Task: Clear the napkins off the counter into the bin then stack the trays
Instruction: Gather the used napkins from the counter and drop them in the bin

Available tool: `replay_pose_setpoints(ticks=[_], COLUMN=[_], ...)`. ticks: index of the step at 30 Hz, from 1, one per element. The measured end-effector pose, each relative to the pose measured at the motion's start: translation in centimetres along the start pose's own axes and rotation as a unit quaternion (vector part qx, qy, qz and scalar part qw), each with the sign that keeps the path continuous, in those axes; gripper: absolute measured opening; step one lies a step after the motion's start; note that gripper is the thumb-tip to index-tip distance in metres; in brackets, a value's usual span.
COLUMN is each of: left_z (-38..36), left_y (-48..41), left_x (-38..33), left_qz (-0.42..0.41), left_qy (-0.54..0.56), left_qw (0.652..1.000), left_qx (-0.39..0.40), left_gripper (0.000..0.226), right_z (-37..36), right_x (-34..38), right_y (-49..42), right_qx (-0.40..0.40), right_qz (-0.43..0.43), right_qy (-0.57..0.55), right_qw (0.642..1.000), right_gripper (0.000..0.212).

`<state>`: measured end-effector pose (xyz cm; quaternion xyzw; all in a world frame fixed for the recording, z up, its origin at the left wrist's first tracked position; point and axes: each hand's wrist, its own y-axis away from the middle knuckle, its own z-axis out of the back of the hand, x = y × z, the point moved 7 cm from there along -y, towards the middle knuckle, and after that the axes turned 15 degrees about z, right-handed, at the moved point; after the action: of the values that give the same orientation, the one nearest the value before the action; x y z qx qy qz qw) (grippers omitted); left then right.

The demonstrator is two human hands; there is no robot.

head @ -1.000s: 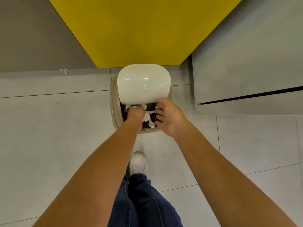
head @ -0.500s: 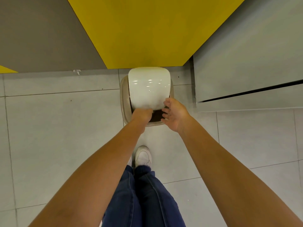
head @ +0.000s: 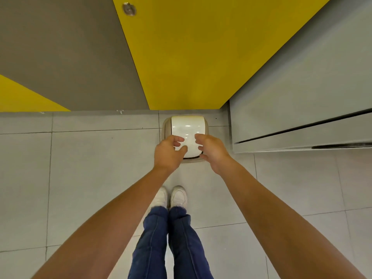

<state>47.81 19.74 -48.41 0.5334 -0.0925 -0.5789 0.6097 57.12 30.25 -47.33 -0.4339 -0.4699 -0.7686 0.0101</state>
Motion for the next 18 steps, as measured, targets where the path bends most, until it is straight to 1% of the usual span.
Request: replay_pose_setpoints(ticks=[3,6,9,13,15,18], left_z=[3.5,7.0,10.4,14.5,16.6,20.1], left_y=[2.8,5.7,8.9,13.2,14.9,17.3], left_x=[-2.3,-4.5,-6.9,-9.3,-10.6,-12.5], left_qz=[-0.053,-0.094,-0.128,-0.165,-0.187,-0.217], left_qy=[-0.023,-0.048,-0.047,-0.049,-0.036,-0.031], left_qw=[0.998,0.994,0.989,0.982,0.977,0.968], left_qx=[-0.015,-0.036,-0.058,-0.083,-0.095,-0.124], left_gripper=[0.025,0.026,0.025,0.023,0.022,0.023], right_z=[-0.1,-0.3,-0.4,-0.4,-0.5,-1.2], right_x=[3.8,7.6,11.5,16.3,18.8,22.3], right_y=[2.1,4.9,7.7,11.3,12.8,15.0], right_qx=[0.01,0.017,0.031,0.031,0.034,0.04], right_qz=[0.037,0.07,0.118,0.183,0.224,0.271], right_qy=[0.016,0.022,0.037,0.07,0.085,0.107], right_qw=[0.999,0.997,0.992,0.98,0.97,0.956], right_gripper=[0.032,0.025,0.027,0.025,0.022,0.023])
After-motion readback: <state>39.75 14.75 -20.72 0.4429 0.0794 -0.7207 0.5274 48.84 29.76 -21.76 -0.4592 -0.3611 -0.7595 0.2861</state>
